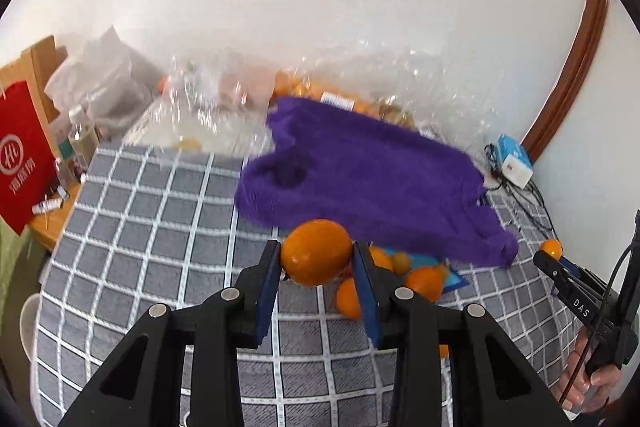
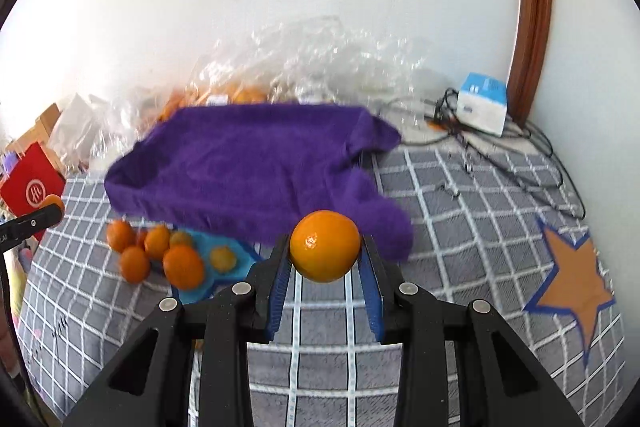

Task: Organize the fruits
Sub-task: 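Carry the held oranges with both grippers over the purple towel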

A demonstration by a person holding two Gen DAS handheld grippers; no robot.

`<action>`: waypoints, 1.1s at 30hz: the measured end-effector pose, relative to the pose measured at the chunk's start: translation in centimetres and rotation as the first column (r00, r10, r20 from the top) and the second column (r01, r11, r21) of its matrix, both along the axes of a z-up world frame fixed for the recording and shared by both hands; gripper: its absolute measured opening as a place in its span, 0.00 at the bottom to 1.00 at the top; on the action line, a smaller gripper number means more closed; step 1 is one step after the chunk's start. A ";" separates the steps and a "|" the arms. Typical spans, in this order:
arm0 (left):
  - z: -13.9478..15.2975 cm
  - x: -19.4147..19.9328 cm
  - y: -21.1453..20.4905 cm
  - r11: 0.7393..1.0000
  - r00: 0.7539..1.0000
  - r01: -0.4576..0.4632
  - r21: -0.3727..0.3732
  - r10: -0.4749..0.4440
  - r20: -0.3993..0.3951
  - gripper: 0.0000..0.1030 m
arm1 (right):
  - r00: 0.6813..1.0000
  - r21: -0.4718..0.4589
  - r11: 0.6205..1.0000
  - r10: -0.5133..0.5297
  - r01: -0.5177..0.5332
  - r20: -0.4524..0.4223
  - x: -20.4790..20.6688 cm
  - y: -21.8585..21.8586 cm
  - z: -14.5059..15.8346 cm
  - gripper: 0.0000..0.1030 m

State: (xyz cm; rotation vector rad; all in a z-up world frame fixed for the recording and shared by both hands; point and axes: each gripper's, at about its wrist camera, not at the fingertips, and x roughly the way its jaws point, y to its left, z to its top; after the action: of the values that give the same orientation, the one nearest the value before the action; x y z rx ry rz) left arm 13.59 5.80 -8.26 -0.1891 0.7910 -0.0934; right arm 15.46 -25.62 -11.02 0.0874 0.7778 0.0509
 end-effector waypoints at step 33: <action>2.2 17.2 -4.7 0.997 0.997 0.075 0.034 -0.076 0.034 0.33 | 0.999 0.051 0.999 0.000 -0.002 0.038 17.9 1.0 2.5 0.33</action>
State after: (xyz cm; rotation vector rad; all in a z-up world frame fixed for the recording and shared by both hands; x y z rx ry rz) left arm 30.75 1.06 -6.06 -0.1261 0.7641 -0.1547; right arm 33.32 -24.58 -8.52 0.1337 0.7384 0.0733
